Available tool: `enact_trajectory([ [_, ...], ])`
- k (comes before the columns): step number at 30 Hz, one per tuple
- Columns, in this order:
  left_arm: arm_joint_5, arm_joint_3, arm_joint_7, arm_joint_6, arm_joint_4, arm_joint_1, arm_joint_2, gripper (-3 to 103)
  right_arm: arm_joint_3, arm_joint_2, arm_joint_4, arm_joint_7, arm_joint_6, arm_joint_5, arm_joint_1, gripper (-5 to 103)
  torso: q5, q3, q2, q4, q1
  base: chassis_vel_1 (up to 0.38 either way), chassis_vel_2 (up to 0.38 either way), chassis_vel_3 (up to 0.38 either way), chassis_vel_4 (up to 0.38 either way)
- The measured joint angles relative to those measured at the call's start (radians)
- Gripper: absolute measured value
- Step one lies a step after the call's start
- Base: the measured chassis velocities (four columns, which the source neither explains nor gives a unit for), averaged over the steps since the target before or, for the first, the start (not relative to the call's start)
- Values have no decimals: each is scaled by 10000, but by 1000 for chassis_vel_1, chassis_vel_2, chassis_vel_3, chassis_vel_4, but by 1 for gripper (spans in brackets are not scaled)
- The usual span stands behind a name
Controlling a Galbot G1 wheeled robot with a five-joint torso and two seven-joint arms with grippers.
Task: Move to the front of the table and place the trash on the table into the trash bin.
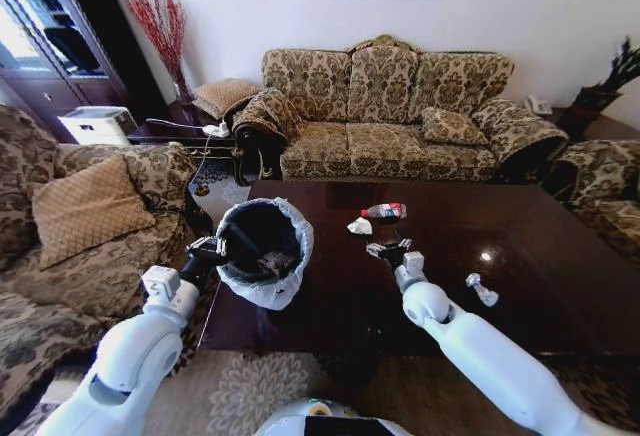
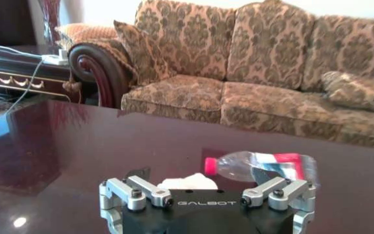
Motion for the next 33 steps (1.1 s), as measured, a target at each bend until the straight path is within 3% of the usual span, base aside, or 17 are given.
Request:
enact_trajectory([
  [14, -56, -38, 2, -6, -13, 9, 215, 1, -854, 1999, -3183, -847, 308, -337, 1543, 100, 1, -6, 3, 2, -17, -40, 43, 49, -51],
  [24, -57, 31, 6, -32, 81, -46, 144, 1, -735, 2466, -4551, -1558, 443, -416, 1951, 103, 1, 1, 0, -1, 3, 0, 0, 0, 0],
  [33, -56, 37, 28, -73, 224, -139, 129, 1, -624, 2620, -5298, -2182, 675, -418, 2187, 68, 2, -2, 0, -1, -4, 0, 0, 0, 0],
])
